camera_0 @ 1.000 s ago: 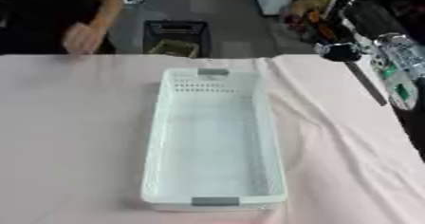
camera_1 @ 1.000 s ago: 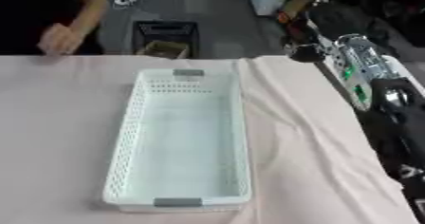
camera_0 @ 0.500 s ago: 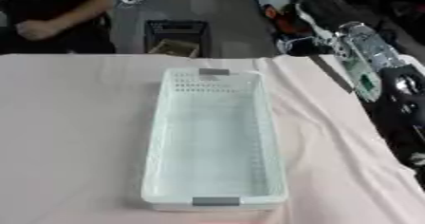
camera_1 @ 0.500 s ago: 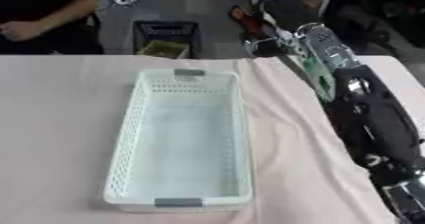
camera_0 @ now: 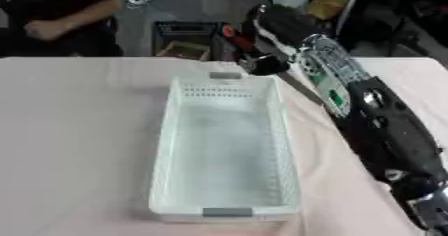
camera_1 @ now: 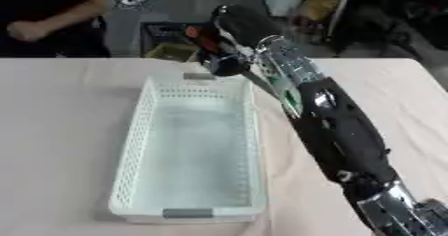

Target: Pick up objects on the table and place them in the box.

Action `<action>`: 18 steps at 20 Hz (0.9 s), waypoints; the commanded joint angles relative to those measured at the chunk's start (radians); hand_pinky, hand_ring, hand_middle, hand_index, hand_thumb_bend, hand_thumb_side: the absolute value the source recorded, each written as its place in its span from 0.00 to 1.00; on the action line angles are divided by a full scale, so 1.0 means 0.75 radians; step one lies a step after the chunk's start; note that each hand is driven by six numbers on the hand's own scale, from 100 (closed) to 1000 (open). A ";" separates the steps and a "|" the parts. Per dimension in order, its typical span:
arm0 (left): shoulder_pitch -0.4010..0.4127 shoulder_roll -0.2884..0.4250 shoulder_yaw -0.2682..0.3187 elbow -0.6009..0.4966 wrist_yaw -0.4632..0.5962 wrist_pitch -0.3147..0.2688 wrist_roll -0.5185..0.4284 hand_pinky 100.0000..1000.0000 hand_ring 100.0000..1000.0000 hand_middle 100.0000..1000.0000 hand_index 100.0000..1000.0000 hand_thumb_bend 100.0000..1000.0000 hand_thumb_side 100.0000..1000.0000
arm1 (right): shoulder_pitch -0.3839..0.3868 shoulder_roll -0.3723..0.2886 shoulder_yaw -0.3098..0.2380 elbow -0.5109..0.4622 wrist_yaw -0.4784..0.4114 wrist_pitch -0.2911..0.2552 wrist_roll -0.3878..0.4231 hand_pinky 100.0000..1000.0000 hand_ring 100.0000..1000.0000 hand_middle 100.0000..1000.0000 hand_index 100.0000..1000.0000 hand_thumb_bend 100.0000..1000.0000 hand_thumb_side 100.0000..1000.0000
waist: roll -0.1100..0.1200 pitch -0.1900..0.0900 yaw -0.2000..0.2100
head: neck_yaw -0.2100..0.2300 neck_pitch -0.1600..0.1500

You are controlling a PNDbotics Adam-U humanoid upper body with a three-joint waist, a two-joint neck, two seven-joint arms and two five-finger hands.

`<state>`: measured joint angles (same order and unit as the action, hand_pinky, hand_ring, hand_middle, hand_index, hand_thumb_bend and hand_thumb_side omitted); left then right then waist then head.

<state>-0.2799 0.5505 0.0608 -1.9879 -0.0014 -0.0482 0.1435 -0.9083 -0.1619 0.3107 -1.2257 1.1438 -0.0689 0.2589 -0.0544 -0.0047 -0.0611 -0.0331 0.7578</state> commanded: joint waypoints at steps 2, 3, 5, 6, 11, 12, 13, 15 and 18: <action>-0.027 0.006 0.001 -0.016 0.010 -0.002 -0.009 0.63 0.65 0.67 0.80 0.15 1.00 | -0.041 0.053 0.026 0.006 0.013 -0.043 0.010 0.16 0.30 0.11 0.32 0.00 0.13 | 0.010 -0.010 0.003 | -0.027 -0.014; -0.028 0.005 0.000 -0.016 0.010 -0.002 -0.010 0.63 0.65 0.67 0.80 0.15 1.00 | -0.038 0.063 0.033 0.015 0.015 -0.052 0.013 0.17 0.30 0.11 0.32 0.00 0.13 | 0.010 -0.009 0.004 | -0.029 -0.015; -0.029 0.004 -0.001 -0.016 0.011 -0.002 -0.011 0.63 0.65 0.67 0.80 0.15 1.00 | -0.026 0.086 0.046 0.034 0.018 -0.074 0.018 0.17 0.30 0.11 0.33 0.00 0.12 | 0.010 -0.008 0.005 | -0.031 -0.015; -0.030 0.003 -0.001 -0.016 0.011 -0.001 -0.012 0.63 0.65 0.67 0.80 0.15 1.00 | -0.019 0.096 0.051 0.045 0.019 -0.084 0.020 0.18 0.31 0.12 0.33 0.00 0.12 | 0.010 -0.007 0.005 | -0.032 -0.015; -0.031 0.002 -0.001 -0.016 0.010 -0.001 -0.012 0.63 0.65 0.68 0.80 0.15 1.00 | 0.016 0.126 0.079 0.102 0.017 -0.186 0.068 0.43 0.59 0.56 0.70 0.00 0.77 | 0.010 -0.005 0.006 | -0.033 -0.018; -0.030 0.002 -0.001 -0.016 0.010 -0.001 -0.012 0.63 0.65 0.68 0.80 0.15 1.00 | 0.020 0.126 0.079 0.114 0.017 -0.214 0.089 0.46 0.62 0.62 0.72 0.00 0.83 | 0.009 -0.005 0.006 | -0.033 -0.018; -0.030 0.002 0.000 -0.016 0.010 -0.002 -0.011 0.63 0.65 0.68 0.80 0.15 1.00 | 0.023 0.125 0.075 0.125 0.017 -0.236 0.106 0.48 0.66 0.68 0.76 0.00 0.88 | 0.009 -0.005 0.005 | -0.033 -0.019; -0.030 0.001 0.000 -0.016 0.011 -0.001 -0.010 0.63 0.65 0.68 0.80 0.15 1.00 | 0.028 0.122 0.068 0.143 0.016 -0.268 0.133 0.52 0.71 0.76 0.80 0.06 0.94 | 0.009 -0.005 0.004 | -0.032 -0.021; -0.030 0.002 0.001 -0.016 0.010 -0.002 -0.010 0.63 0.65 0.68 0.80 0.15 1.00 | 0.032 0.118 0.060 0.157 0.015 -0.295 0.152 0.54 0.73 0.79 0.83 0.14 0.98 | 0.009 -0.005 0.004 | -0.032 -0.021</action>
<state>-0.2877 0.5424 0.0600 -1.9879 0.0040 -0.0463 0.1376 -0.8733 -0.0670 0.3668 -1.1017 1.1543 -0.2779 0.3678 -0.0541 -0.0011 -0.0562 -0.0420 0.7506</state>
